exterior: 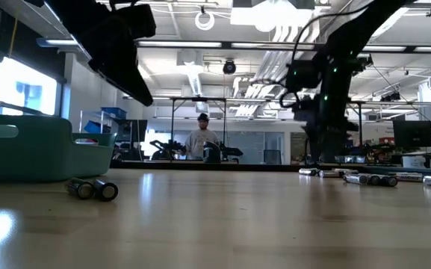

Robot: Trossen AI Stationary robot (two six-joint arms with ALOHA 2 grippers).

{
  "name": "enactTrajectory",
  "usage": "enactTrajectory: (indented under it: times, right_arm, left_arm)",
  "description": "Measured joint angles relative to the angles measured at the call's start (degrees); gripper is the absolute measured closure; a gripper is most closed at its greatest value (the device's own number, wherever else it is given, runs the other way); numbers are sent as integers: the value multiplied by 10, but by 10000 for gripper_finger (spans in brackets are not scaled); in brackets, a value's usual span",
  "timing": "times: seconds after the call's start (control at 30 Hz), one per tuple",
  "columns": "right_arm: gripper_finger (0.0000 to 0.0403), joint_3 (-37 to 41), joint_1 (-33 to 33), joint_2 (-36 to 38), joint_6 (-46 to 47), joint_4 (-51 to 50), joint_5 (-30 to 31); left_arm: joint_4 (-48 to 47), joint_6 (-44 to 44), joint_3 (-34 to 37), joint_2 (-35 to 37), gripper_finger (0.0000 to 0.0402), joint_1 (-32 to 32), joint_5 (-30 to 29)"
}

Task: Sort batteries
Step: Put the black battery into the blue bin

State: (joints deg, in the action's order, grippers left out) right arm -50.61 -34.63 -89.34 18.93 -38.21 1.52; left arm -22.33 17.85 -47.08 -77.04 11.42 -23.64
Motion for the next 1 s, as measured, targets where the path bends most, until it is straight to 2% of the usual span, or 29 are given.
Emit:
enactTrajectory:
  times: [0.23, 0.33, 0.6, 0.87, 1.0]
  right_arm:
    - [149, -9, -14, -74, 17, 27, 3]
    - [163, -10, -13, -88, 16, 32, 17]
    - [250, -10, -12, -95, 15, 49, 45]
    - [372, -9, -11, -94, -20, 53, 77]
    - [382, -7, 26, -69, -22, 5, 122]
  left_arm:
    - [19, -19, 2, 0, 273, 0, 0]
    - [33, -25, 2, 0, 273, 0, 1]
    - [37, -25, 2, 0, 273, 0, 0]
    - [62, -34, 2, 0, 273, 0, -1]
    - [61, -25, 2, 0, 273, 5, -1]
